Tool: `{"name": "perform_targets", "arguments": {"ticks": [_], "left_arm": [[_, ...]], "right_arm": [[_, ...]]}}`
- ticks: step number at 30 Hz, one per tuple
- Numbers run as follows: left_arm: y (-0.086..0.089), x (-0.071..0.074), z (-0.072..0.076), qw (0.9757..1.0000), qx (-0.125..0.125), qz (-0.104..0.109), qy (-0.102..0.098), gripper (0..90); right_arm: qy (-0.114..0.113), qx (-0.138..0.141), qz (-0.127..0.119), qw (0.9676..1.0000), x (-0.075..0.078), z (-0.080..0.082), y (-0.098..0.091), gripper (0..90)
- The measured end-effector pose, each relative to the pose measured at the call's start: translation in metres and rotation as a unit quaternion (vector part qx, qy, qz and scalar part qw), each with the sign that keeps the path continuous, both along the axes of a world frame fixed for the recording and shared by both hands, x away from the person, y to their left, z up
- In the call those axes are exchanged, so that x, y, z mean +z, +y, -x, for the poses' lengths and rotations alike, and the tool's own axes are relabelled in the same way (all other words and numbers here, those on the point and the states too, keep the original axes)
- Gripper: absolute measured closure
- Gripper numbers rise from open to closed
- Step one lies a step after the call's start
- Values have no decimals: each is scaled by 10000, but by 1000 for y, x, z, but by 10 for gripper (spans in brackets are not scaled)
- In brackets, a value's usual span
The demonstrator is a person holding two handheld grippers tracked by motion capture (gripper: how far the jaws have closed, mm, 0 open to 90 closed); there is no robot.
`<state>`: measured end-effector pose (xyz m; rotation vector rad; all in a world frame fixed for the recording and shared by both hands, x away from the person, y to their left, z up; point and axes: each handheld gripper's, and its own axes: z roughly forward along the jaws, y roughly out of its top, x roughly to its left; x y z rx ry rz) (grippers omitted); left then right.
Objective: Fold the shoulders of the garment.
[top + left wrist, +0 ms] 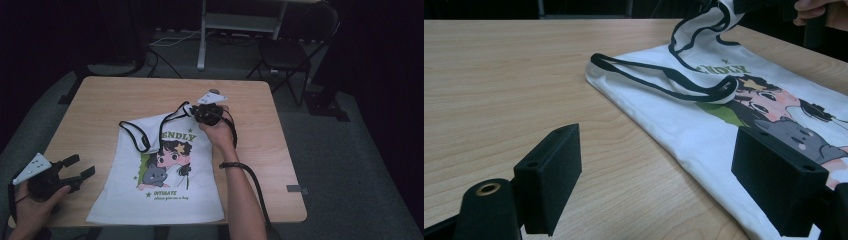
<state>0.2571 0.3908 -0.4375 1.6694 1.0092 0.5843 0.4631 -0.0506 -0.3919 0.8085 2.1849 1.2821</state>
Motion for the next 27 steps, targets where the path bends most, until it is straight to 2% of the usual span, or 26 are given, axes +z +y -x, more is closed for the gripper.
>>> {"name": "perform_targets", "arguments": {"ticks": [14, 27], "left_arm": [[0, 0, 0, 10000, 4, -26, 11, 198], [0, 0, 0, 10000, -10, -36, 12, 198]], "right_arm": [[15, 149, 68, 9999, -9, 16, 10, 824], [-16, 320, 171, 9993, -11, 28, 18, 821]]}}
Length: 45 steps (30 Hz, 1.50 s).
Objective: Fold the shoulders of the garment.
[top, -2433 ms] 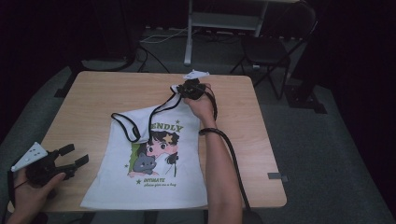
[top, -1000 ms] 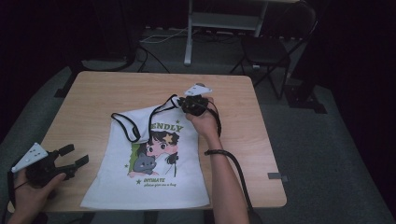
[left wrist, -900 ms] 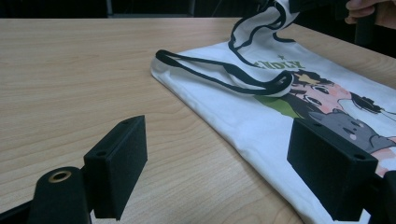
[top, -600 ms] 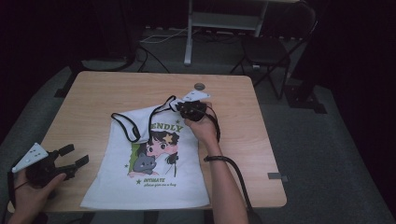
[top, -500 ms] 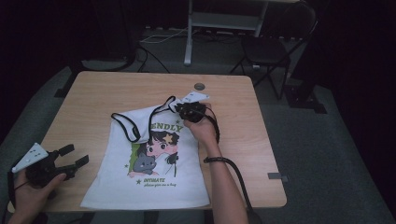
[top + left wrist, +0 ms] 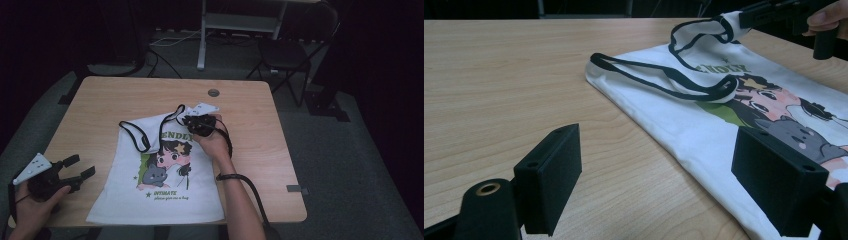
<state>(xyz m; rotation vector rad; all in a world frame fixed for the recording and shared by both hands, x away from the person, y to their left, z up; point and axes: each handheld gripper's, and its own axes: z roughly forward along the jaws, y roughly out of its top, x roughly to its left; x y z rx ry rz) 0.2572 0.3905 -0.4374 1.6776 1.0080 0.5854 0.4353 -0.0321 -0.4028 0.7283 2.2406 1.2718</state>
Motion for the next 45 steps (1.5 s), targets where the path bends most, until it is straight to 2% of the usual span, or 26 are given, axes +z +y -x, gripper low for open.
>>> {"name": "perform_targets", "arguments": {"ticks": [22, 30, 45], "left_arm": [[-1, 0, 0, 10000, 7, -18, -10, 198], [-1, 0, 0, 10000, 12, -20, -9, 198], [-1, 0, 0, 10000, 8, -17, -10, 198]], "right_arm": [[-60, 192, 147, 9997, -4, 18, 6, 820], [-111, 254, 200, 9994, -1, 22, 8, 818], [-79, 340, 271, 9990, -6, 29, 10, 818]]}}
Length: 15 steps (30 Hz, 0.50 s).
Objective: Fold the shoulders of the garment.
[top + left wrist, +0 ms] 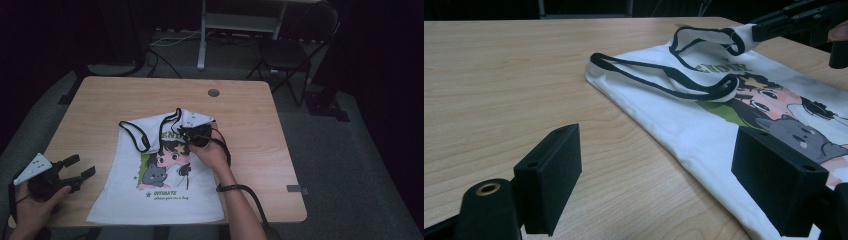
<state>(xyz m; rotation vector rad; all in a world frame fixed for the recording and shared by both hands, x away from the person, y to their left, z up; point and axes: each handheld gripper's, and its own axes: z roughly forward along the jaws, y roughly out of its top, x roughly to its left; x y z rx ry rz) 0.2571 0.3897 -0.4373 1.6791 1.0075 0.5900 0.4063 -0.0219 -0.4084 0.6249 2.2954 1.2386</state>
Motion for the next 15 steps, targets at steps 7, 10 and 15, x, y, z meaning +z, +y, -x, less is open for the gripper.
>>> {"name": "perform_targets", "arguments": {"ticks": [7, 10, 15], "left_arm": [[0, 0, 0, 10000, 4, 8, -1, 198], [0, 0, 0, 10000, 4, 4, -5, 198], [0, 0, 0, 10000, 7, -1, -4, 198]], "right_arm": [[-6, 57, 38, 10000, 0, 3, 2, 818], [-17, 90, 52, 9999, 0, 5, 3, 818], [-15, 133, 91, 9999, -1, 8, 3, 817]]}}
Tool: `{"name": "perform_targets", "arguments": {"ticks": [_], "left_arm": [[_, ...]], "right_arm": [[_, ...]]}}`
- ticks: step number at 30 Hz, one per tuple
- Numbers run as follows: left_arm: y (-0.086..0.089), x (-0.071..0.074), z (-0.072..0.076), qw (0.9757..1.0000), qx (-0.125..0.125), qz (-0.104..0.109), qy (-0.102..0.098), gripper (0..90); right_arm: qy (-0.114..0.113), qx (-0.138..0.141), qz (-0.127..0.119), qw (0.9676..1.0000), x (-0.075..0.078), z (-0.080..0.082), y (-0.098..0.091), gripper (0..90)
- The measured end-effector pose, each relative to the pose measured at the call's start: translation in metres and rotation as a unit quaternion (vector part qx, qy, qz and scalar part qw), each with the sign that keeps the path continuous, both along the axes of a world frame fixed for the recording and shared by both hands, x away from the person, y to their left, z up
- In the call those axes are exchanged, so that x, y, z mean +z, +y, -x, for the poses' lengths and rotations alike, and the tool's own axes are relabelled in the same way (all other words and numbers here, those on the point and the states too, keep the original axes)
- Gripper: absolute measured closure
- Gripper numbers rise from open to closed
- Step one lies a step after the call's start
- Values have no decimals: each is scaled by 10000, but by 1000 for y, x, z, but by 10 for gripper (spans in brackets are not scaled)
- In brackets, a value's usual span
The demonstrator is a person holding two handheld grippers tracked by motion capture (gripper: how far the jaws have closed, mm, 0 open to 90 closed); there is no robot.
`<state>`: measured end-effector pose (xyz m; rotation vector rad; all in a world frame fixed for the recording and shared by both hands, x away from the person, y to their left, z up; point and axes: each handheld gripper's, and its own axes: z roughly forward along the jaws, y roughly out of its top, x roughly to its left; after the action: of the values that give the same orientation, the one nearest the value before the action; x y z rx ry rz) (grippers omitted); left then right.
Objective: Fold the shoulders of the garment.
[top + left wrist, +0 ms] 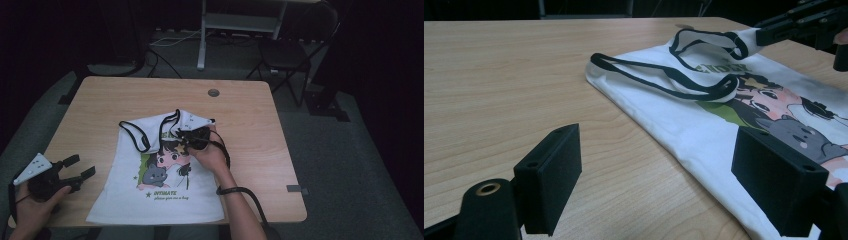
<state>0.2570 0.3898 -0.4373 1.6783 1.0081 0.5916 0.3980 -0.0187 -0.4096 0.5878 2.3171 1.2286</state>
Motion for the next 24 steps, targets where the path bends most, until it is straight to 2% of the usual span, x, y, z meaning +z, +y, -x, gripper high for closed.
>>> {"name": "perform_targets", "arguments": {"ticks": [10, 24], "left_arm": [[0, 0, 0, 10000, -1, -1, -3, 198], [0, 0, 0, 10000, -1, -16, -5, 198]], "right_arm": [[-36, 57, 60, 10000, -2, 4, -1, 815], [29, 161, 136, 9998, -9, 11, 1, 814]]}}
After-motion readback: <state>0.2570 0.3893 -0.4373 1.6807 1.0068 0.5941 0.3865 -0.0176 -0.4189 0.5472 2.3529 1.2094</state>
